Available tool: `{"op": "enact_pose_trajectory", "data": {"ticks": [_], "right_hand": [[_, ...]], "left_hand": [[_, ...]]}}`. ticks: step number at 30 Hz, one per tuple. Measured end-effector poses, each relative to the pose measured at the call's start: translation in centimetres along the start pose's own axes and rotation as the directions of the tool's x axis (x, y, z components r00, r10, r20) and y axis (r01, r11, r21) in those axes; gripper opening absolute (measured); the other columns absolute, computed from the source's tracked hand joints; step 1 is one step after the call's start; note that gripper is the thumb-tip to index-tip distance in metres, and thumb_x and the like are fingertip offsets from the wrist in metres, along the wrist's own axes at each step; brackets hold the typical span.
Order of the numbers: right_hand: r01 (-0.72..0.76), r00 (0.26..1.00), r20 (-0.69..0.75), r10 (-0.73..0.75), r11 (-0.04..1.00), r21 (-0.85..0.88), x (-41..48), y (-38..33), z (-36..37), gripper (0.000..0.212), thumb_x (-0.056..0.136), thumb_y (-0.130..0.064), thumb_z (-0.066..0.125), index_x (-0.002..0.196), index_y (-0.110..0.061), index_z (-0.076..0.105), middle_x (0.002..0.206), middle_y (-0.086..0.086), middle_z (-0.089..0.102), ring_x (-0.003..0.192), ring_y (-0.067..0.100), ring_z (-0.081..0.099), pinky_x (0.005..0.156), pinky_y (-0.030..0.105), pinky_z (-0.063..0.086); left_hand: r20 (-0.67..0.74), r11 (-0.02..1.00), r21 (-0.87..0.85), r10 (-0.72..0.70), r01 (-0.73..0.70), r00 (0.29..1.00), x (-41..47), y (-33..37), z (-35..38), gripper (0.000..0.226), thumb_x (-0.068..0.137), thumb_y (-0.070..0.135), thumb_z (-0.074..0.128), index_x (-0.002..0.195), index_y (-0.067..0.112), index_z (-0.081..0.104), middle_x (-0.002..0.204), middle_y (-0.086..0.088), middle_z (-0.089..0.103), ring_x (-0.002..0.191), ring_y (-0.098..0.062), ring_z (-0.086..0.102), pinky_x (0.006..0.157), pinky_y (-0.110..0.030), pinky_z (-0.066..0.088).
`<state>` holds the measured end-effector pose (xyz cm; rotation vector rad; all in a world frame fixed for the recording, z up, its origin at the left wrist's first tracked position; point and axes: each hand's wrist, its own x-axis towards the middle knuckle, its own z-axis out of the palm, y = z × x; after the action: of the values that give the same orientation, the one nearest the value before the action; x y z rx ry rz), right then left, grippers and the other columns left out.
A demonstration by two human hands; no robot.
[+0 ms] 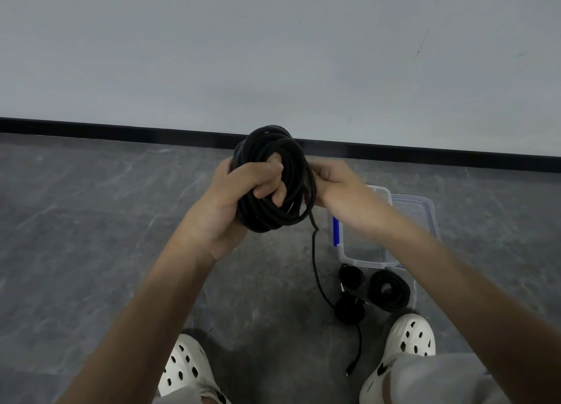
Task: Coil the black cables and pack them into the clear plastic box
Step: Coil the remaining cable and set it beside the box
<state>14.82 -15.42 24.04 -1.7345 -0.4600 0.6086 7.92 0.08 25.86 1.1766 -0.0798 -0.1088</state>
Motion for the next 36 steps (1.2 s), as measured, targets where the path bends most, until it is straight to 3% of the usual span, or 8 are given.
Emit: {"op": "enact_pose_trajectory", "data": {"ticks": [3, 11, 18, 24, 27, 32, 34, 36], "right_hand": [[-0.024, 0.999, 0.044, 0.028, 0.997, -0.073, -0.1, 0.0, 0.6, 0.035, 0.094, 0.005, 0.05, 0.08, -0.024, 0.062, 0.065, -0.022, 0.067, 0.072, -0.01, 0.061, 0.077, 0.017, 0.052], [-0.082, 0.992, 0.101, 0.078, 0.996, 0.042, -0.5, -0.5, 1.3, 0.026, 0.098, 0.001, 0.044, 0.093, -0.013, 0.066, 0.078, 0.009, 0.069, 0.068, 0.019, 0.061, 0.068, 0.027, 0.055], [-0.158, 0.977, 0.159, 0.14, 0.981, 0.113, -0.7, -0.4, 1.6, 0.023, 0.097, -0.002, 0.049, 0.108, -0.015, 0.064, 0.103, 0.008, 0.072, 0.098, 0.025, 0.069, 0.099, 0.045, 0.049], [-0.191, 0.95, 0.245, 0.193, 0.981, -0.029, -1.1, -0.2, 2.2, 0.039, 0.098, -0.01, 0.051, 0.132, -0.025, 0.043, 0.09, 0.008, 0.073, 0.081, 0.015, 0.07, 0.068, 0.013, 0.051], [-0.154, 0.963, 0.217, 0.161, 0.987, -0.047, -1.0, 0.0, 2.5, 0.037, 0.099, -0.009, 0.047, 0.132, -0.025, 0.045, 0.065, 0.001, 0.06, 0.062, 0.011, 0.056, 0.066, 0.023, 0.049], [-0.147, 0.962, 0.232, 0.144, 0.989, -0.004, -1.2, -0.3, 3.3, 0.019, 0.1, -0.01, 0.044, 0.087, -0.014, 0.058, 0.063, 0.003, 0.052, 0.055, 0.013, 0.044, 0.063, 0.032, 0.04], [-0.144, 0.961, 0.237, 0.141, 0.99, -0.005, -1.3, -0.2, 3.3, 0.015, 0.099, -0.011, 0.047, 0.094, -0.015, 0.061, 0.064, 0.001, 0.059, 0.059, 0.014, 0.053, 0.063, 0.031, 0.047], [-0.166, 0.947, 0.275, 0.166, 0.986, -0.025, -1.4, -0.1, 3.2, 0.025, 0.098, -0.013, 0.05, 0.122, -0.019, 0.056, 0.066, 0.0, 0.061, 0.065, 0.013, 0.056, 0.069, 0.031, 0.05]], "left_hand": [[-0.059, 0.999, -0.038, 0.023, -0.025, 0.998, 0.1, 0.1, 0.1, 0.028, 0.075, 0.025, 0.059, 0.055, 0.021, 0.04, 0.049, 0.011, 0.04, 0.055, -0.008, 0.046, 0.065, -0.019, 0.045], [-0.159, 0.99, 0.088, 0.127, -0.114, 0.979, 0.2, 0.1, 0.7, 0.028, 0.079, 0.015, 0.059, 0.056, 0.019, 0.044, 0.052, 0.008, 0.045, 0.055, -0.012, 0.047, 0.056, -0.037, 0.042], [-0.248, 0.988, 0.086, 0.149, -0.131, 0.957, 0.5, -0.1, 1.2, 0.033, 0.081, 0.009, 0.052, 0.052, 0.023, 0.045, 0.051, 0.006, 0.039, 0.056, -0.01, 0.047, 0.063, -0.021, 0.044], [-0.297, 0.985, 0.057, 0.172, -0.163, 0.939, 0.4, 0.2, 1.1, 0.029, 0.082, 0.011, 0.054, 0.056, 0.021, 0.045, 0.055, 0.006, 0.039, 0.061, -0.01, 0.047, 0.069, -0.024, 0.046], [-0.366, 0.963, 0.229, 0.22, -0.141, 0.904, 0.4, 0.1, 0.9, 0.027, 0.081, 0.016, 0.06, 0.057, 0.026, 0.053, 0.055, 0.008, 0.046, 0.061, -0.011, 0.051, 0.069, -0.027, 0.046], [-0.509, 0.893, 0.445, 0.313, -0.066, 0.802, 0.3, -0.1, 2.5, 0.025, 0.087, 0.01, 0.067, 0.065, 0.017, 0.055, 0.052, 0.011, 0.054, 0.052, -0.001, 0.056, 0.052, -0.014, 0.045], [-0.516, 0.875, 0.481, 0.332, -0.053, 0.789, 0.2, 0.1, 2.7, 0.018, 0.087, 0.011, 0.067, 0.071, 0.011, 0.058, 0.055, 0.01, 0.056, 0.054, -0.001, 0.057, 0.052, -0.014, 0.045], [-0.501, 0.855, 0.516, 0.346, -0.048, 0.793, 0.3, 0.2, 2.5, 0.015, 0.087, 0.013, 0.068, 0.077, 0.005, 0.06, 0.06, 0.003, 0.057, 0.058, -0.007, 0.059, 0.055, -0.019, 0.048]]}}
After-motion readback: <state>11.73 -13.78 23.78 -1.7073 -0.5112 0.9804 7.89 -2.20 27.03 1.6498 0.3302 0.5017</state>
